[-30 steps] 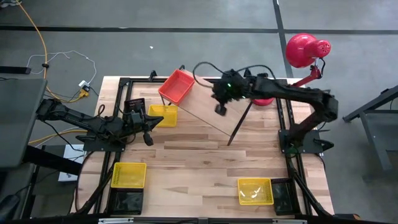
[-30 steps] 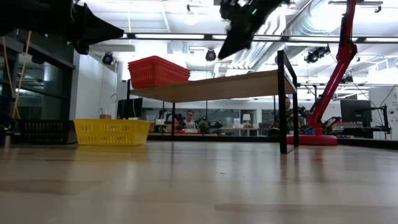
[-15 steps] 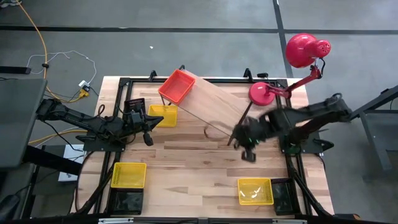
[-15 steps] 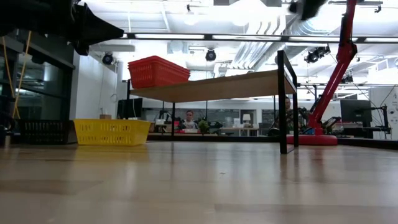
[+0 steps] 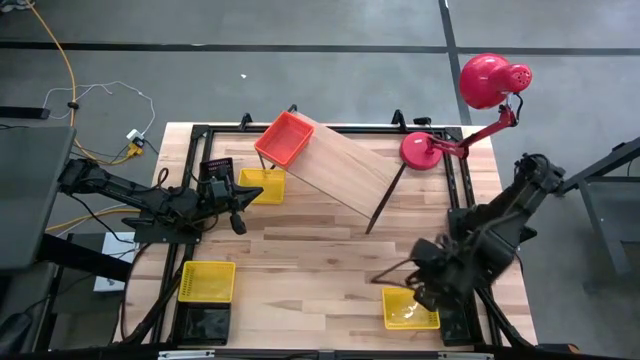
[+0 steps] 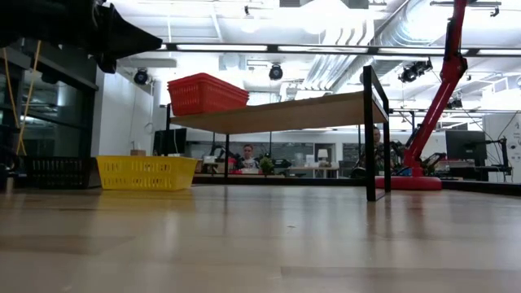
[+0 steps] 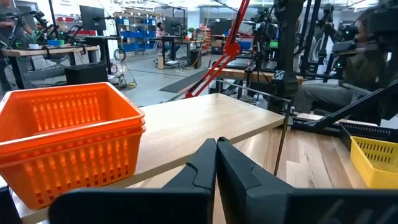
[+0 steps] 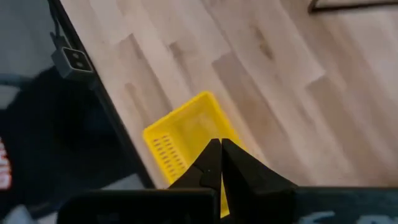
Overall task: Stack baskets on shelf by color
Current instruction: Put the bottom right yellow bin on the shelf
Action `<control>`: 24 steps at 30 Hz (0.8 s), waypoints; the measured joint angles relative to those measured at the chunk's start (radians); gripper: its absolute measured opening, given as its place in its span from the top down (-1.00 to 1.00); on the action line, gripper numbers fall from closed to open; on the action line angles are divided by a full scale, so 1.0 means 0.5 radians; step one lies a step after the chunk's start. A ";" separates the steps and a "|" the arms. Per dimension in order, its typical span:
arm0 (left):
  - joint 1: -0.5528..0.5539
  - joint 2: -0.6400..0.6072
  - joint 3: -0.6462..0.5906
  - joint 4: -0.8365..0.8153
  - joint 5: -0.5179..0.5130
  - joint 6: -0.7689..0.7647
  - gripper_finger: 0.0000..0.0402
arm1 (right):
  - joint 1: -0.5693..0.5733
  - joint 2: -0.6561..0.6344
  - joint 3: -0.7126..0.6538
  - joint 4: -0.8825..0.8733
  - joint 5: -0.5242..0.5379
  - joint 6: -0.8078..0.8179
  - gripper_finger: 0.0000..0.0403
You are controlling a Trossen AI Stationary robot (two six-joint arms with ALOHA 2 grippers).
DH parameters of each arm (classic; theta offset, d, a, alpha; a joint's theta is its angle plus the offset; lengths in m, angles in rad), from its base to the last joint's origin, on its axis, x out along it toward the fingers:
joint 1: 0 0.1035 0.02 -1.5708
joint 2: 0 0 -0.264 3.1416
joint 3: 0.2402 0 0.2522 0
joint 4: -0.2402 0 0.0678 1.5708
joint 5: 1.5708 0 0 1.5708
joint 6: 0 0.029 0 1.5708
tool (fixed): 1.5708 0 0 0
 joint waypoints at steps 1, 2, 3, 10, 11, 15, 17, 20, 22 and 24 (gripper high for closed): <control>0.000 0.000 0.000 0.000 0.000 -0.001 1.00 | 0.052 0.012 0.000 -0.001 0.023 0.100 1.00; 0.000 0.000 0.000 0.000 0.000 -0.001 1.00 | 0.102 0.029 0.000 0.000 0.039 0.187 1.00; 0.000 0.000 0.000 0.000 0.000 -0.001 1.00 | 0.148 0.049 0.000 0.001 0.058 0.265 1.00; 0.000 0.000 0.000 0.000 0.000 -0.001 1.00 | 0.319 0.249 0.000 0.012 -0.011 0.559 1.00; 0.000 0.000 0.000 0.001 0.000 -0.001 1.00 | 0.325 0.280 0.000 0.019 -0.044 0.560 1.00; 0.000 0.000 0.000 0.001 0.000 -0.001 1.00 | 0.329 0.410 0.000 0.064 -0.223 0.543 1.00; 0.000 0.000 0.000 0.001 0.000 -0.001 1.00 | 0.328 0.479 0.000 0.080 -0.341 0.514 1.00; -0.001 0.000 0.000 0.001 0.000 0.000 1.00 | 0.323 0.580 0.000 0.079 -0.478 0.484 1.00; 0.000 0.000 0.000 0.006 0.000 0.000 1.00 | 0.320 0.642 0.000 0.081 -0.516 0.418 1.00; 0.000 0.000 0.000 0.007 0.000 0.000 1.00 | 0.306 0.692 0.000 0.078 -0.529 0.357 1.00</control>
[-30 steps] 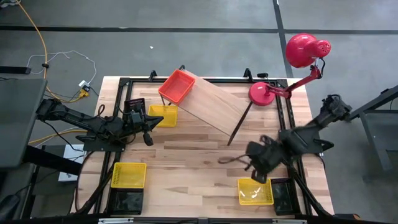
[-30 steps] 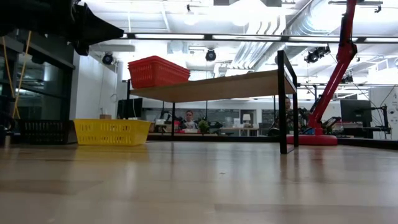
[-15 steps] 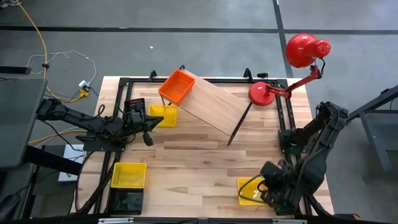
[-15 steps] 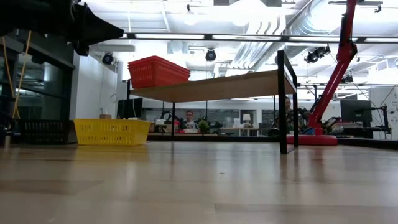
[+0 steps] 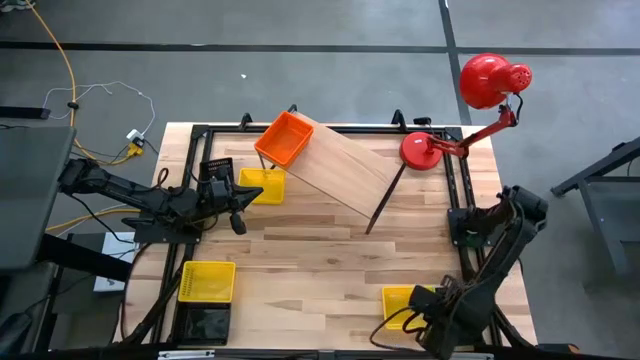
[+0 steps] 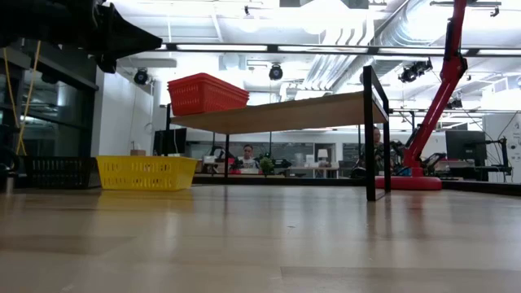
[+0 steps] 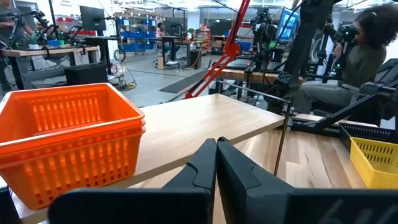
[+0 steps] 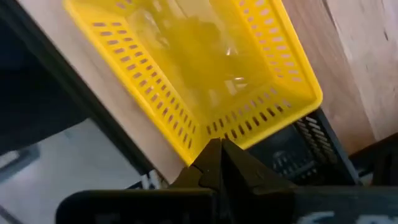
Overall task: Stack baskets on shelf by color
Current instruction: Put the bottom right yellow bin on the shelf
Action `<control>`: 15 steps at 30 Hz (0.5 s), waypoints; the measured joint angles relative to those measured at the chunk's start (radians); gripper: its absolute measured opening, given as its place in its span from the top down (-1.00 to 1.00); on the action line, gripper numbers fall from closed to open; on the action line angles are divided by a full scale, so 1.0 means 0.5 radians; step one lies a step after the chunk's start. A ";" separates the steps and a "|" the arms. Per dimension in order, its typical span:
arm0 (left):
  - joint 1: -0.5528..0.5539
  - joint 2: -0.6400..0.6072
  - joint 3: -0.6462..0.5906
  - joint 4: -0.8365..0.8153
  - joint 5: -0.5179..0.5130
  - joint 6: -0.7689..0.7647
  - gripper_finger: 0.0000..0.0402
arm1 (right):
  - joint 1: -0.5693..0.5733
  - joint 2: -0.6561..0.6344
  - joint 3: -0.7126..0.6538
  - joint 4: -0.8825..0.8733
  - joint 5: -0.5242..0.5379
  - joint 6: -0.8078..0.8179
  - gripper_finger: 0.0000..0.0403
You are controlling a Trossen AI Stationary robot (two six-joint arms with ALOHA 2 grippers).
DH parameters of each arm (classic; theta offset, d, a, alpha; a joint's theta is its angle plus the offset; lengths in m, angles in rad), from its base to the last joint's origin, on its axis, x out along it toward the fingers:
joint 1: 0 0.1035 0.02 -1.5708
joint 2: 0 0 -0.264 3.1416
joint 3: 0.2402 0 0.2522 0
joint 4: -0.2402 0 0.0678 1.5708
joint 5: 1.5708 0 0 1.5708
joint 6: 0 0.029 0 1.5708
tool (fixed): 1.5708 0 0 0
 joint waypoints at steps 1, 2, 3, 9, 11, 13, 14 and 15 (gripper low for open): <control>0.000 0.000 0.000 0.000 0.000 0.000 1.00 | -0.011 0.020 0.000 -0.006 0.002 -0.025 1.00; -0.001 0.000 0.000 0.000 -0.001 0.000 1.00 | -0.025 0.038 0.000 -0.013 0.005 -0.058 1.00; 0.000 0.000 0.000 0.001 -0.001 0.001 1.00 | -0.041 0.056 0.000 -0.014 0.013 -0.088 1.00; 0.000 0.000 0.000 0.012 -0.001 0.037 1.00 | -0.165 0.156 0.000 -0.027 0.039 -0.311 1.00; 0.000 -0.001 0.000 0.012 0.000 0.037 1.00 | -0.208 0.187 0.000 -0.050 0.021 -0.376 1.00; -0.001 0.000 0.000 0.012 -0.001 0.037 1.00 | -0.248 0.216 0.000 -0.081 -0.005 -0.433 1.00; 0.000 0.000 0.000 0.012 0.000 0.037 1.00 | -0.267 0.232 0.000 -0.107 -0.026 -0.460 1.00; 0.000 0.000 0.000 0.011 0.000 0.037 1.00 | -0.283 0.248 0.000 -0.138 -0.053 -0.482 1.00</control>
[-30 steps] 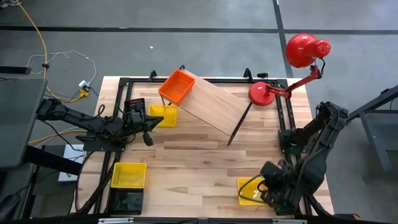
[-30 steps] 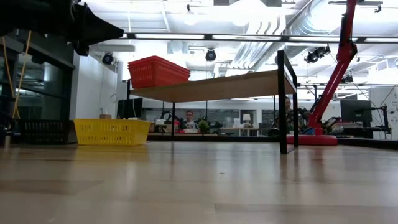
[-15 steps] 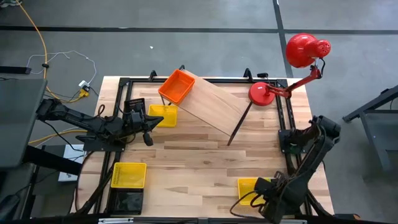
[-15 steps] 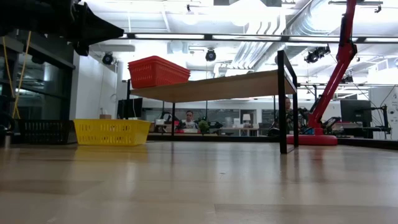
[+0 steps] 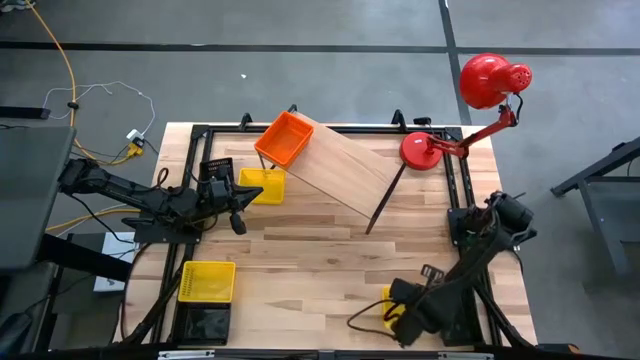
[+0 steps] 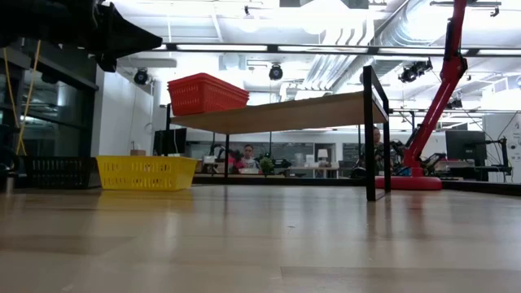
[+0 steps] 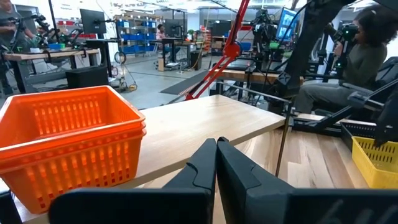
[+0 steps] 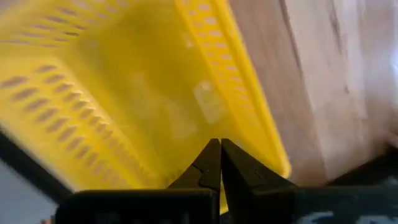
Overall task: Stack baskets on shelf by color
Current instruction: Put the bottom right yellow bin on the shelf
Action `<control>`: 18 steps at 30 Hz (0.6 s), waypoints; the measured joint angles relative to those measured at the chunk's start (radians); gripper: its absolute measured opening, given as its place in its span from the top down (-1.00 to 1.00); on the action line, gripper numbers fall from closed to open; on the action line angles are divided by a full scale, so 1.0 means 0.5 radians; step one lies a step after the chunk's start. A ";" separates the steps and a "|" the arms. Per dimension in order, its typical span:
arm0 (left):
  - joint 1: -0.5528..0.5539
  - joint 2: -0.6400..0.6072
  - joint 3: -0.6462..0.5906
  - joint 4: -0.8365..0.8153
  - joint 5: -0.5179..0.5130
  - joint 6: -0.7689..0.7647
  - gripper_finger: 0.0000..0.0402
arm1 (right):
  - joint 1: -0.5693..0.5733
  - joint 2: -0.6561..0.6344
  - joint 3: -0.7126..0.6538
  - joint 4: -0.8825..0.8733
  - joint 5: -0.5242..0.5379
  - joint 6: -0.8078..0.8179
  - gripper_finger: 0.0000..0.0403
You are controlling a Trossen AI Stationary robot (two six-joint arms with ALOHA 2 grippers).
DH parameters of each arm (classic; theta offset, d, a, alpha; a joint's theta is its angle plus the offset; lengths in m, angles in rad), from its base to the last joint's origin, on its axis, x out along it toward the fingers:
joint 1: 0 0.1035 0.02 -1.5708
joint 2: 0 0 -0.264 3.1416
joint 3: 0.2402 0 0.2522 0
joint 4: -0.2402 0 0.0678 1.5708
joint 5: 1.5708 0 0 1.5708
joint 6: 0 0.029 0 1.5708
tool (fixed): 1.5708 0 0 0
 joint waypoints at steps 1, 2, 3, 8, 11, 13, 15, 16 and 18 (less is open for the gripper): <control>0.000 0.000 0.000 0.000 0.000 0.000 1.00 | -0.017 0.016 0.000 -0.037 -0.036 -0.018 1.00; 0.000 0.000 0.000 0.000 0.000 0.000 1.00 | -0.033 0.032 0.000 -0.079 -0.083 -0.042 1.00; 0.000 0.000 0.000 0.000 0.000 0.000 1.00 | -0.045 0.049 0.000 -0.123 -0.133 -0.060 1.00; 0.000 0.000 0.000 -0.003 0.000 0.000 1.00 | -0.069 0.110 0.000 -0.199 -0.225 -0.147 1.00; 0.000 -0.001 0.000 -0.004 0.000 0.000 1.00 | -0.068 0.126 0.000 -0.199 -0.219 -0.147 1.00; 0.000 0.000 0.000 -0.004 0.000 0.000 1.00 | -0.067 0.135 0.000 -0.200 -0.183 -0.141 1.00; 0.000 0.000 -0.001 -0.004 0.000 0.000 1.00 | -0.067 0.142 0.000 -0.205 -0.160 -0.127 1.00; 0.000 0.000 0.000 -0.004 0.000 0.000 1.00 | -0.067 0.142 0.000 -0.210 -0.151 -0.115 1.00; 0.000 0.000 0.000 -0.005 0.000 0.000 1.00 | -0.067 0.141 0.000 -0.225 -0.133 -0.092 1.00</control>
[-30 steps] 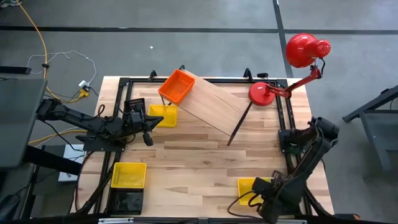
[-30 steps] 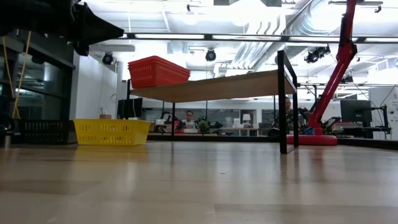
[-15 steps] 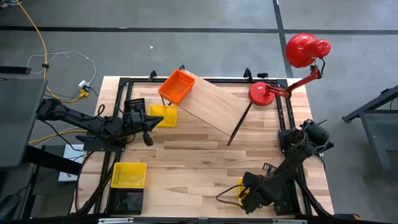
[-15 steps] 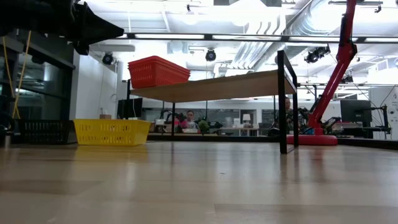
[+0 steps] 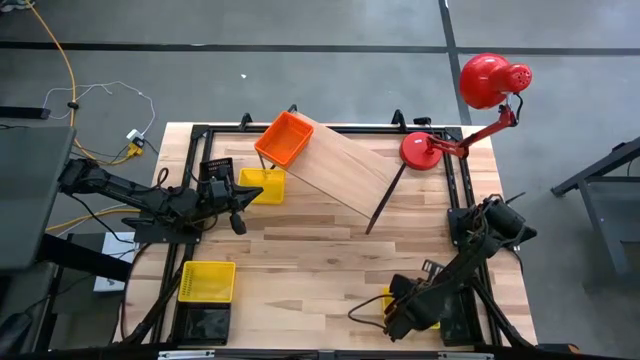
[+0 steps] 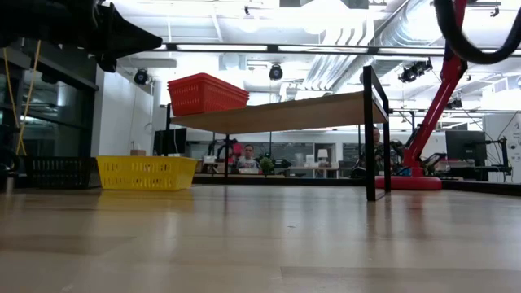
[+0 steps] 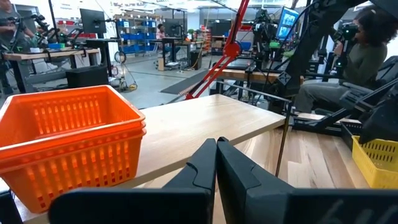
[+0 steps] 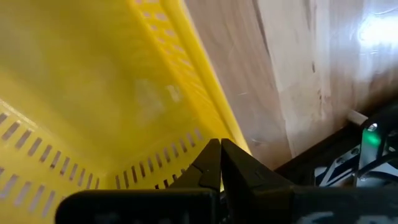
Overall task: Stack baskets on shelf by color
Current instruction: Put the bottom right yellow bin on the shelf
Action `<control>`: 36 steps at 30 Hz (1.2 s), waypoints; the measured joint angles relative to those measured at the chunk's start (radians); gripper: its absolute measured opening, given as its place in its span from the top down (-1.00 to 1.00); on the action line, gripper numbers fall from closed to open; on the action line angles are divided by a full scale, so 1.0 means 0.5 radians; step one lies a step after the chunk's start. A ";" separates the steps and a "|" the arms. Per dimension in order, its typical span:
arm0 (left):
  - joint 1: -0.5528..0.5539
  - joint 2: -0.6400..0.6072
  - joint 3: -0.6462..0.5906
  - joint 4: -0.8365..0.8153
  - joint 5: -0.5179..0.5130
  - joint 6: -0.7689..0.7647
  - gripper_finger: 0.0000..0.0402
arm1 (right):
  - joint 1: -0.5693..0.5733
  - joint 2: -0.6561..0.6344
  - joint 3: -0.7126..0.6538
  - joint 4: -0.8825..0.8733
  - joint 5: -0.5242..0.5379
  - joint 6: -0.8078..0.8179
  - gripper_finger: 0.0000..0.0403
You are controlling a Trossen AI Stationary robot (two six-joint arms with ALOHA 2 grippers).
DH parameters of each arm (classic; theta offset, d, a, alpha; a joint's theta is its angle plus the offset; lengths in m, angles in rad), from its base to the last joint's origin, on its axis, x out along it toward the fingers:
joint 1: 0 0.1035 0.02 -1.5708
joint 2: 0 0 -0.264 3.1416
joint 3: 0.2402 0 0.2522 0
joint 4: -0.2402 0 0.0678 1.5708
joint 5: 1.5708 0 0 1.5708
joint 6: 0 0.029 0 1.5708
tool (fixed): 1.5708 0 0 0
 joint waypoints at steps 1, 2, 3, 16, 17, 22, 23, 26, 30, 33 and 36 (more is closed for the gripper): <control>0.000 0.000 0.000 0.000 0.000 0.000 1.00 | 0.000 0.000 0.000 -0.010 0.001 0.002 1.00; 0.000 0.000 0.000 0.000 0.000 0.000 1.00 | 0.000 0.000 0.000 -0.014 0.000 0.004 1.00; 0.001 0.000 0.000 -0.002 0.000 0.000 1.00 | 0.000 0.000 0.000 -0.014 0.000 0.006 1.00; 0.000 0.000 0.000 -0.007 0.000 0.000 1.00 | -0.028 -0.003 -0.318 0.237 -0.158 0.043 1.00; 0.000 0.000 0.000 -0.007 0.000 0.000 1.00 | -0.029 -0.003 -0.342 0.256 -0.152 0.041 1.00; 0.000 0.000 0.000 -0.007 0.000 0.000 1.00 | -0.058 -0.003 -0.364 0.255 -0.065 -0.054 1.00; 0.000 0.000 0.000 -0.007 0.000 0.000 1.00 | -0.072 -0.003 -0.364 0.227 -0.027 -0.074 1.00; 0.001 0.000 0.000 -0.007 0.000 -0.003 1.00 | -0.126 -0.003 -0.365 0.171 0.103 -0.166 1.00; 0.000 0.000 0.000 -0.007 0.000 -0.032 1.00 | -0.213 -0.003 -0.365 0.186 0.297 -0.359 1.00; 0.000 0.000 0.000 -0.007 0.000 -0.037 1.00 | -0.279 -0.002 -0.368 0.289 0.437 -0.531 1.00; 0.001 0.000 -0.001 -0.007 0.000 -0.037 1.00 | -0.338 -0.002 -0.368 0.461 0.518 -0.682 1.00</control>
